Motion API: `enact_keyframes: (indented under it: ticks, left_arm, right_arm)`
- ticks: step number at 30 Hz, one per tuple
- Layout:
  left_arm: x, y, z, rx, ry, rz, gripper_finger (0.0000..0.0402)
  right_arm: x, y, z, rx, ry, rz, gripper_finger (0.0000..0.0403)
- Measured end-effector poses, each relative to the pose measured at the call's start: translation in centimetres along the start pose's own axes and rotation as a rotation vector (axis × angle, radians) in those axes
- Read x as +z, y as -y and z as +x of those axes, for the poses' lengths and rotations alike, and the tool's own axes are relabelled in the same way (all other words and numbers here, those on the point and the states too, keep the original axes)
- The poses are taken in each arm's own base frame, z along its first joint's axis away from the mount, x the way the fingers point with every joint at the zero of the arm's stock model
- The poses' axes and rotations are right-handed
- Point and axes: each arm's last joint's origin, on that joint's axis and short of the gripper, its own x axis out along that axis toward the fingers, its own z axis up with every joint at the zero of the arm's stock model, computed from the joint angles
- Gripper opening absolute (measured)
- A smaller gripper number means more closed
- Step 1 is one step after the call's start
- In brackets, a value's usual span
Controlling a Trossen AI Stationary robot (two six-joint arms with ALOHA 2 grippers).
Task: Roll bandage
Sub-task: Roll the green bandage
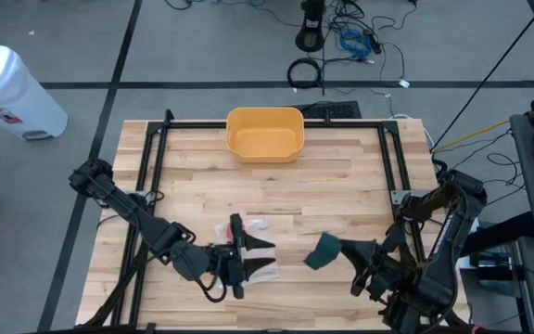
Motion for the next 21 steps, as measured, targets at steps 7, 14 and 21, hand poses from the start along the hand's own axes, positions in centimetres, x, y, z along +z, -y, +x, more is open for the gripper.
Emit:
enact_keyframes:
  ticks: [7,14,21]
  left_arm:
    - [-0.1,-0.6,0.6,-0.050,0.043,-0.052,0.0164]
    - [0.1,-0.6,0.0,0.074,-0.018,0.033,0.0164]
    - [0.4,-0.7,-0.7,0.134,-0.043,0.027,0.0164]
  right_arm:
    - [-0.2,0.5,2.3,-0.054,-0.058,-0.047,0.0045]
    - [-0.4,0.7,5.2,-0.127,-0.127,0.015,0.0045]
    - [-0.8,0.9,8.7,-0.175,-0.239,0.131,0.0045]
